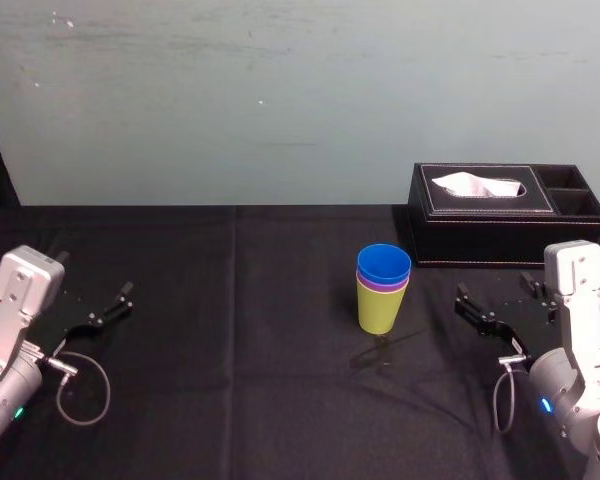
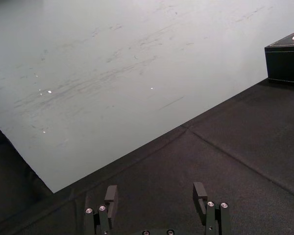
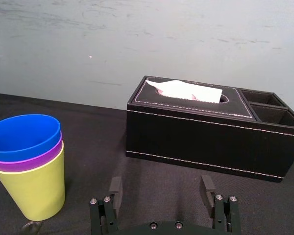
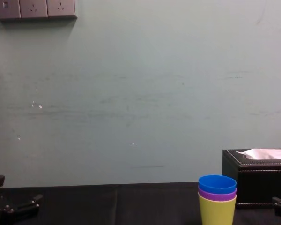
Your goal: Stack the three plastic cups sequentially using one hand.
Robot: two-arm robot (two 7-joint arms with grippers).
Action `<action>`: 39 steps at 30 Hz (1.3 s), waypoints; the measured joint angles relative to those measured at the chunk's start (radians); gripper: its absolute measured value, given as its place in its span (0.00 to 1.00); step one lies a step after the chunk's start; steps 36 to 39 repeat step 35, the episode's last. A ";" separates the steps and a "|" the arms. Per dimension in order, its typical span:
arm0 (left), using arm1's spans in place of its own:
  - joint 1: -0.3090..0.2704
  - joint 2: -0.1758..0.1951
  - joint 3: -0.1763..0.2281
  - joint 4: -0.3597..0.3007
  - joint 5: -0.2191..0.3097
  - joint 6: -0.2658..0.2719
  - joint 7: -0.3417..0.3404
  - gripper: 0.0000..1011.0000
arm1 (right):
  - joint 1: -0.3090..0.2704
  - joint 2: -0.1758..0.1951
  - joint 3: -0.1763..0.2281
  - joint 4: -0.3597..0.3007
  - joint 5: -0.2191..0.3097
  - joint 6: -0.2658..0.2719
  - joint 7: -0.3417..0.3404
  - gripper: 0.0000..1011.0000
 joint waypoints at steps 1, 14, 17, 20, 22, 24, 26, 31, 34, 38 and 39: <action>0.000 0.000 0.000 0.000 0.000 0.000 0.000 0.99 | 0.000 0.000 0.000 0.000 0.000 0.000 0.000 0.99; 0.000 0.000 0.000 0.000 0.000 0.000 0.000 0.99 | 0.000 0.000 0.000 0.000 0.000 0.000 0.000 0.99; 0.000 0.000 0.000 0.000 0.000 0.000 0.000 0.99 | 0.000 0.000 0.000 0.000 0.000 0.000 0.000 0.99; 0.000 0.000 0.000 0.000 0.000 0.000 0.000 0.99 | 0.000 0.000 0.000 0.000 0.000 0.000 0.000 0.99; 0.000 0.000 0.000 0.000 0.000 0.000 0.000 0.99 | 0.000 0.000 0.000 0.000 0.000 0.000 0.000 0.99; 0.000 0.000 0.000 0.000 0.000 0.000 0.000 0.99 | 0.000 0.000 0.000 0.000 0.000 0.000 0.000 0.99; 0.000 0.000 0.000 0.000 0.000 0.000 0.000 0.99 | 0.000 0.000 0.000 0.000 0.000 0.000 0.000 0.99; 0.000 0.000 0.000 0.000 0.000 0.000 0.000 0.99 | 0.000 0.000 0.000 0.000 0.000 0.000 0.000 0.99; 0.000 0.000 0.000 0.000 0.000 0.000 0.000 0.99 | 0.000 0.000 0.000 0.000 0.000 0.000 0.000 0.99; 0.000 0.000 0.000 0.000 0.000 0.000 0.000 0.99 | 0.000 0.000 0.000 0.000 0.000 0.000 0.000 0.99; 0.000 0.000 0.000 0.000 0.000 0.000 0.000 0.99 | 0.000 0.000 0.000 0.000 0.000 0.000 0.000 0.99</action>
